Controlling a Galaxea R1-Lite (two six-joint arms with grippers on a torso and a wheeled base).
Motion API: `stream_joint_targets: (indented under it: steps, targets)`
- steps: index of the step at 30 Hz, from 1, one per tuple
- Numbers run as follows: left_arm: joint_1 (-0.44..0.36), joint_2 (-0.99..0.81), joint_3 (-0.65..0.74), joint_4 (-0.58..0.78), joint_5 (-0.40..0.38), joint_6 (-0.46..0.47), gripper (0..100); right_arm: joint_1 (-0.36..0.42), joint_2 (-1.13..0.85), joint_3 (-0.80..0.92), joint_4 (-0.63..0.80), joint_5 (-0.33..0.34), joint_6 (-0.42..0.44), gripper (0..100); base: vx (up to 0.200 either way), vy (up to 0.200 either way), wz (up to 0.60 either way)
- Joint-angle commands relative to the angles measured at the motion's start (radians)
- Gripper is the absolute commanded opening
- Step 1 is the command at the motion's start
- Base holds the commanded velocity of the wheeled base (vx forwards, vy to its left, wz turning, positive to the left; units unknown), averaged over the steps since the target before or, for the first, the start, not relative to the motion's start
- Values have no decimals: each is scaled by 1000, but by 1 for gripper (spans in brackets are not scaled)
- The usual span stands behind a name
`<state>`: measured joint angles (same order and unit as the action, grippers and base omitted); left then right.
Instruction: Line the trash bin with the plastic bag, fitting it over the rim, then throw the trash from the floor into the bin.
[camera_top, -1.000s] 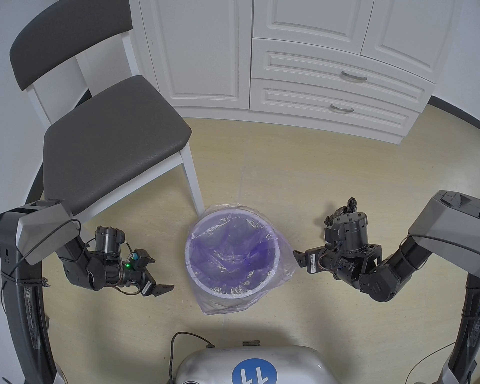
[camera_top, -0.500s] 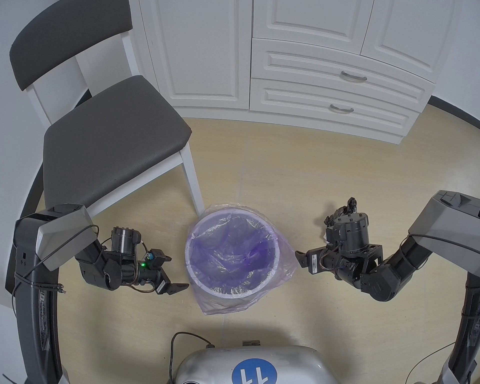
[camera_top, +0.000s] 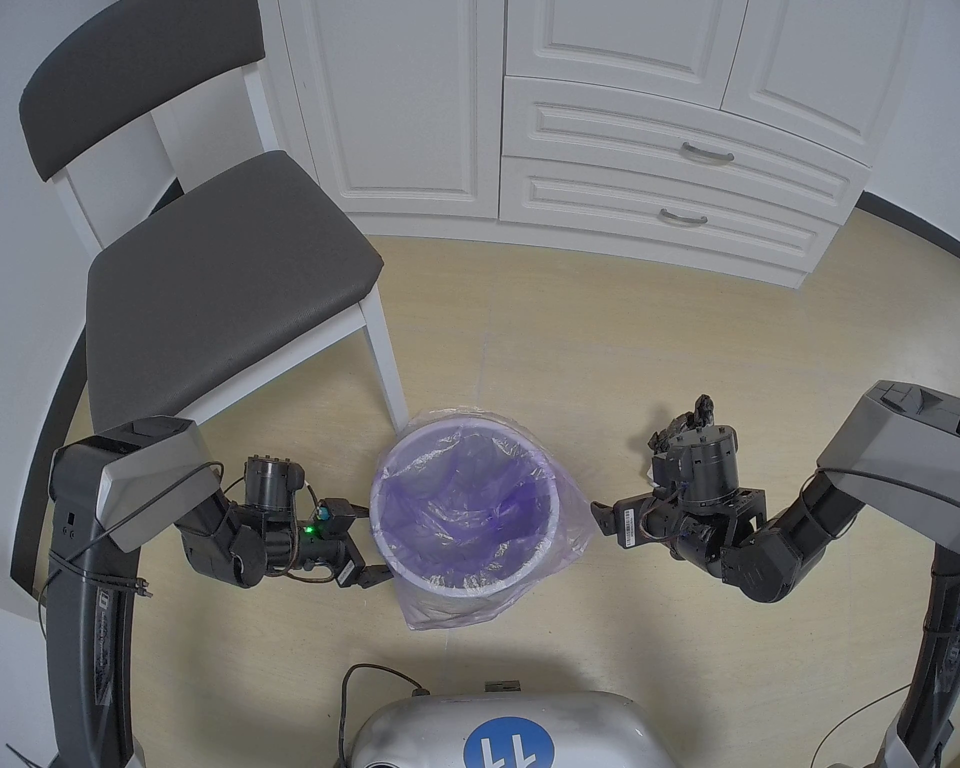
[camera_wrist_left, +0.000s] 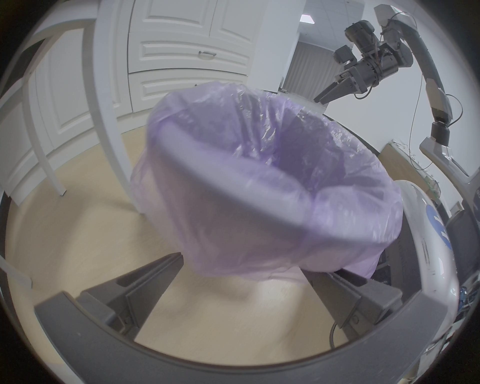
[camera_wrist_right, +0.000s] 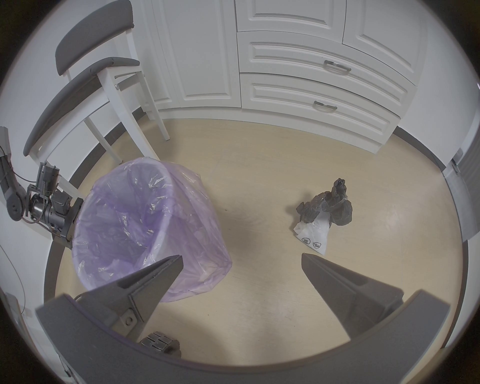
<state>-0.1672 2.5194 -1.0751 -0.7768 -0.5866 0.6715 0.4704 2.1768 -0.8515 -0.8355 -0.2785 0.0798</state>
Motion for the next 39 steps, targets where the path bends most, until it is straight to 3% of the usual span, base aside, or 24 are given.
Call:
stream_joint_targets:
  steps: [1, 8, 9, 27, 30, 34, 39]
  targets:
    - [-18, 15, -8, -15, -9, -9, 100, -1, -2, -1, 0, -1, 0, 100, 0, 0, 0]
    - [-23, 30, -14, -29, -27, -15, 100, -1, -2, -1, 0, -1, 0, 100, 0, 0, 0]
    - [-23, 32, -14, -29, -36, -15, 0, -1, -2, -1, 0, -1, 0, 100, 0, 0, 0]
    - [3, 72, -37, -27, -36, -24, 0, 1, 5, 0, 0, -1, 0, 100, 0, 0, 0]
    - [5, 87, -77, -29, -27, -66, 0, 1, 9, 0, 0, -1, 0, 100, 0, 0, 0]
    - [8, 113, -149, -29, 40, -107, 0, 1, 14, -1, 0, -1, -2, 100, 0, 0, 0]
    - [8, 121, -169, -29, 60, -122, 0, 1, 15, 0, 0, -1, -2, 100, 0, 0, 0]
